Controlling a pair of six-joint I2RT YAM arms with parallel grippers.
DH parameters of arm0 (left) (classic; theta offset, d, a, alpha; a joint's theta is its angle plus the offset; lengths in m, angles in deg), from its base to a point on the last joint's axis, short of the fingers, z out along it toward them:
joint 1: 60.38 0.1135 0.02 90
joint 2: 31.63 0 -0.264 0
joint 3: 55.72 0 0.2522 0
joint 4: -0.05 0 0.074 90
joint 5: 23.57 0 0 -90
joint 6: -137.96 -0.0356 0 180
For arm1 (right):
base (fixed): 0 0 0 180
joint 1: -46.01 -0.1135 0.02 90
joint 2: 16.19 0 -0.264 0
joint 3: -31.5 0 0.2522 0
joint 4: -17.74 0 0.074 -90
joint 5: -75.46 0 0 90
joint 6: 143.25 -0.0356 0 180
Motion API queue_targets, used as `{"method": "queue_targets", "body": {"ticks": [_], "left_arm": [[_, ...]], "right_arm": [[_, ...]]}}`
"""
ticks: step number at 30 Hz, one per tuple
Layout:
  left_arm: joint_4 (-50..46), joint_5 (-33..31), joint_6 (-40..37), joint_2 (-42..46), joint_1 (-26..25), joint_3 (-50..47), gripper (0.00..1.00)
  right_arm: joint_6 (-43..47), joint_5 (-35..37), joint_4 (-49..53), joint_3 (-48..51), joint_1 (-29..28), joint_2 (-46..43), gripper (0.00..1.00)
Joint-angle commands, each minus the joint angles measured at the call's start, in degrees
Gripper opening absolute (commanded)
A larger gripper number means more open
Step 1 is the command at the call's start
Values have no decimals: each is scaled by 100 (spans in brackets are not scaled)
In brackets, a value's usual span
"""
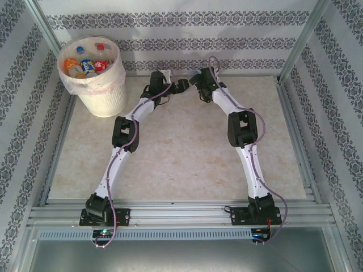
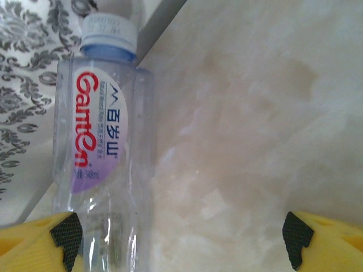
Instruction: Put the plastic bottles in the bin
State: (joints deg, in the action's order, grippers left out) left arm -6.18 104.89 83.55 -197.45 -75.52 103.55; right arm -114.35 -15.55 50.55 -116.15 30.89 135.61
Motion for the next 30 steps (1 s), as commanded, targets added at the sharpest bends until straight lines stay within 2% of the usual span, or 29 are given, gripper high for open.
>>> {"method": "queue_targets", "body": {"ticks": [1, 7, 15, 21, 24, 30], "left_arm": [[758, 745, 482, 549, -380, -667, 99], [1725, 907, 1145, 873, -375, -1395, 99], [2325, -89, 1358, 1776, -9, -2975, 100], [1824, 234, 1495, 1216, 73, -2178, 100], [1787, 233, 1716, 905, 77, -1740, 100], [1831, 266, 1900, 815, 78, -1646, 100]], "right_arm": [[298, -132, 107, 150, 44, -370, 93], [436, -779, 48, 97, 141, -222, 92], [1053, -736, 1259, -578, 85, 136, 81], [1436, -917, 1464, -639, -22, 209, 79], [1656, -963, 1825, -1064, -123, 427, 78], [1784, -909, 1990, -1324, -187, 587, 73]]}}
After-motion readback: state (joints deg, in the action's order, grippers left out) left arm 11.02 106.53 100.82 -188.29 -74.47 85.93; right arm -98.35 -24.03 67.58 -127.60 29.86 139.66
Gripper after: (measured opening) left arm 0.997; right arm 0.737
